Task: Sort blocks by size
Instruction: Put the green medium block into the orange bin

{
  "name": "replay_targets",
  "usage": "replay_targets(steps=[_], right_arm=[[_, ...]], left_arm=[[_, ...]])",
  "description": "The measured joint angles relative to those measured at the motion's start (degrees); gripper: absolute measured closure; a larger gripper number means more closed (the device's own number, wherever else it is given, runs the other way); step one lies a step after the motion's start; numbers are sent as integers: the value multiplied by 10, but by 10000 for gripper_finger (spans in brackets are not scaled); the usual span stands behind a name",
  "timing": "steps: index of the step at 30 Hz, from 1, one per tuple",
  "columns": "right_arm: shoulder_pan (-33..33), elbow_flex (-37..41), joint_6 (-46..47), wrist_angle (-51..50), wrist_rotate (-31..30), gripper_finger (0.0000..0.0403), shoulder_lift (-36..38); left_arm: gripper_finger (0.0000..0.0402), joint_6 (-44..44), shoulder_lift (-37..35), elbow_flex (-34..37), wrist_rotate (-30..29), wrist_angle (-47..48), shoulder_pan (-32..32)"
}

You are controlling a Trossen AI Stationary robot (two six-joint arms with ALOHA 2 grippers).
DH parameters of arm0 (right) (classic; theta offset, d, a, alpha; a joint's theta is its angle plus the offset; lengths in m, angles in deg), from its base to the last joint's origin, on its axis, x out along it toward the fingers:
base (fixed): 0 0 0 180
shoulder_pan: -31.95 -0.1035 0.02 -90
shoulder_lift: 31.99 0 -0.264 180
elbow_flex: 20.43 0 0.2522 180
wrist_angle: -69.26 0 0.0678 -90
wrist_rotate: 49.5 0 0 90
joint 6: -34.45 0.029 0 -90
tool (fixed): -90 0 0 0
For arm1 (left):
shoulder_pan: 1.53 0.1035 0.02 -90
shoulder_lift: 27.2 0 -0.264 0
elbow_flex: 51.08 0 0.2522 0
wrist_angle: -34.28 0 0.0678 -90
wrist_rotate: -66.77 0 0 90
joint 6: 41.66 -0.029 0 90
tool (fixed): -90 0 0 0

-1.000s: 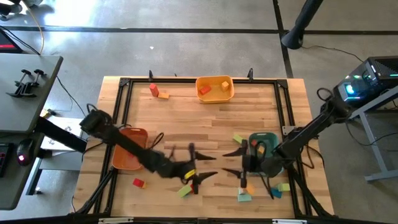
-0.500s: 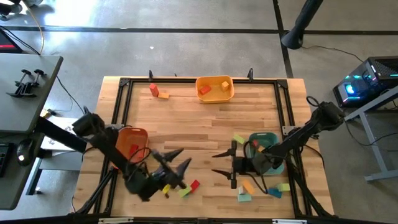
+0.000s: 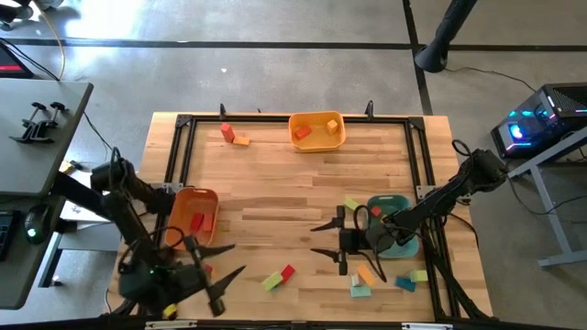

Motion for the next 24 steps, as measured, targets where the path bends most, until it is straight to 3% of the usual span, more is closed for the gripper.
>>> replay_targets(steps=[11, 24], right_arm=[[0, 0, 0, -19, 15, 164, 0], [3, 0, -6, -21, 16, 164, 0]], left_arm=[[172, 213, 0, 5, 0, 4, -128], [179, 485, 0, 45, 34, 42, -149]])
